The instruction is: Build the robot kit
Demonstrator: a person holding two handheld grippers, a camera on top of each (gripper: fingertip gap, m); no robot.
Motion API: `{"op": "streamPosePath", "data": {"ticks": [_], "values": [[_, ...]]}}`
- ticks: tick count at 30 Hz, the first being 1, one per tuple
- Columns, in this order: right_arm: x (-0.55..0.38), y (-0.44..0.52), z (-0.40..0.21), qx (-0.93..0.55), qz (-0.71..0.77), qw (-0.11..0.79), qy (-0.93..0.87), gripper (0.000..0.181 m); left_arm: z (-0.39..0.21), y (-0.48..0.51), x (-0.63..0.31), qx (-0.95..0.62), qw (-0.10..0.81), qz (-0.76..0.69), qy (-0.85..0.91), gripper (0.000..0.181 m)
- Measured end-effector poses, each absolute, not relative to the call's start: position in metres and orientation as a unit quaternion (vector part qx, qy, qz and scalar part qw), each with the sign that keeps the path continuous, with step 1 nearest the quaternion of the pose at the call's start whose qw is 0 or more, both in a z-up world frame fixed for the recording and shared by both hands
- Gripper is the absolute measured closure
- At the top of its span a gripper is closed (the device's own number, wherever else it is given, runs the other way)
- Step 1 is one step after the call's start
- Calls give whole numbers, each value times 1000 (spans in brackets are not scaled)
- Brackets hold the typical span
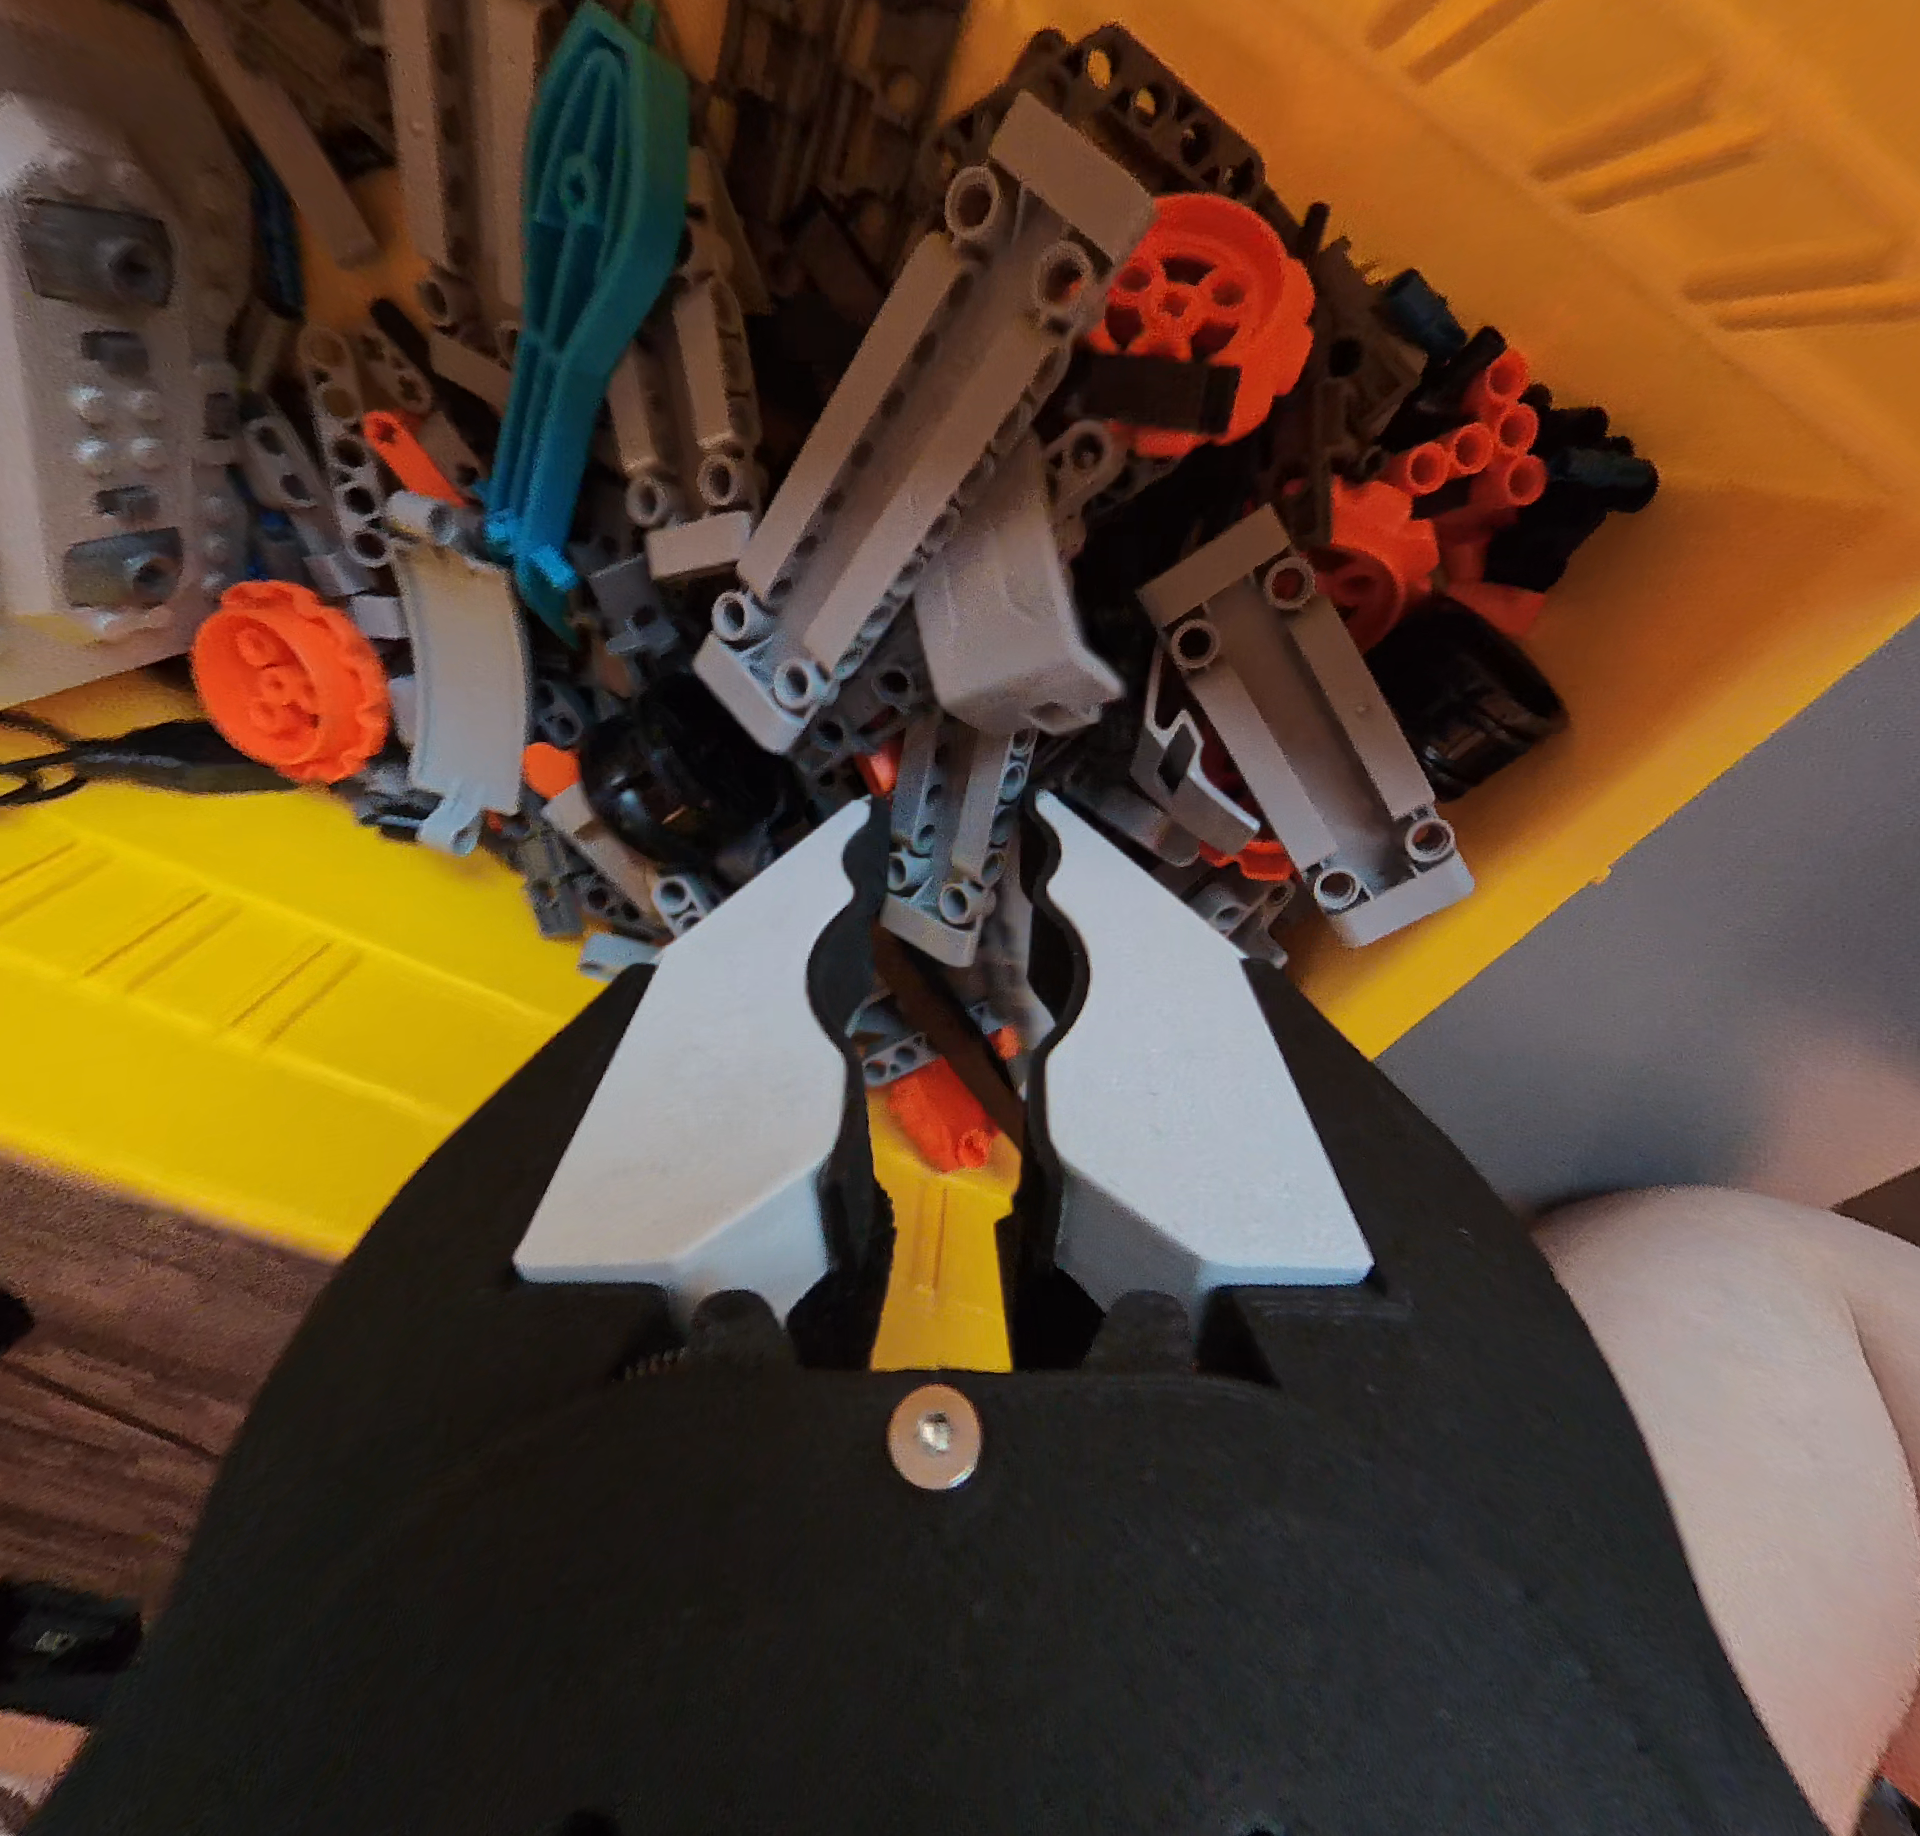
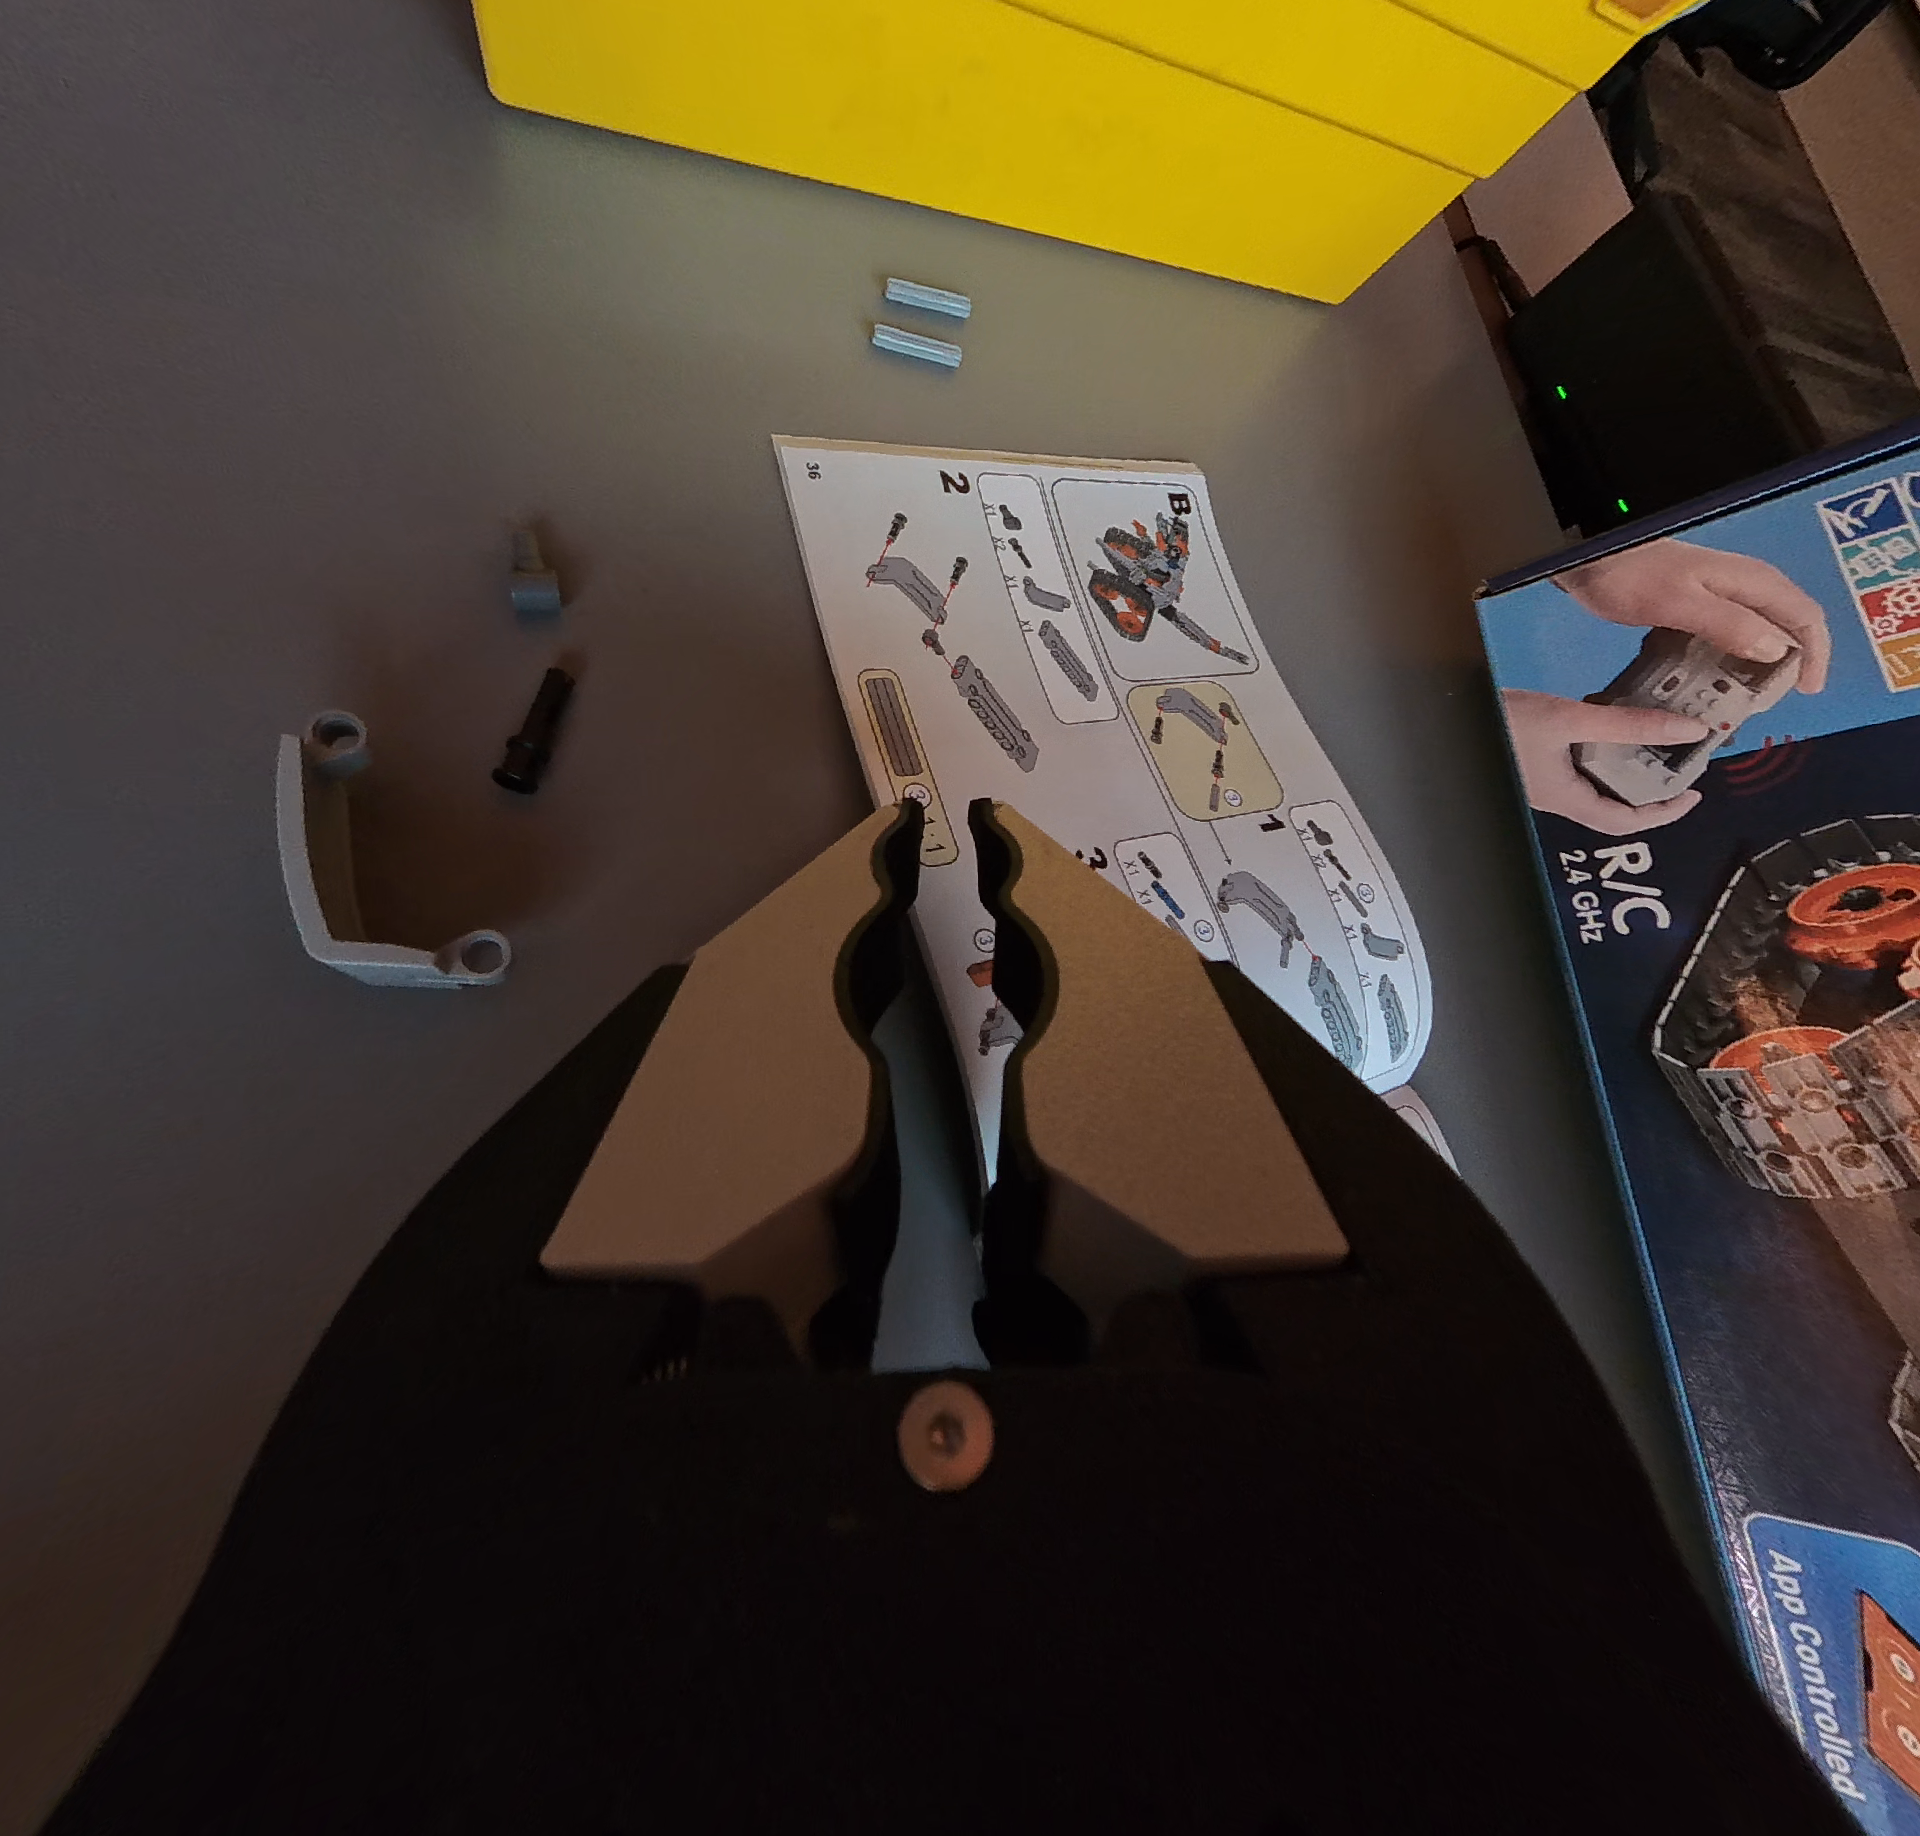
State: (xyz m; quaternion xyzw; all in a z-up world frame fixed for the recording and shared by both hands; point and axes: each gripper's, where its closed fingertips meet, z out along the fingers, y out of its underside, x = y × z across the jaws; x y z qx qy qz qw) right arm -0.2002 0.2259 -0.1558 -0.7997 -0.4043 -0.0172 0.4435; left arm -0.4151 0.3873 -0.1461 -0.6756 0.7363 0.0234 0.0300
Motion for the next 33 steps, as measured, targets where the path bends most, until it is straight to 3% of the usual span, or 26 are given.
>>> {"op": "streamPosePath", "data": {"ticks": [3,8,15,33], "values": [[-200,226,-157,-800,-17,442,-406,173,-128,392,-418,-676,72,35,733,174],[-202,225,-159,-800,-17,437,-410,173,-111,386,-425,-698,82,-6,711,176],[-203,224,-160,-800,-20,434,-415,173,-86,380,-401,-809,12,-244,534,176],[-202,225,-158,-796,-28,438,-417,173,-78,368,-397,-805,-9,-277,525,176]]}}
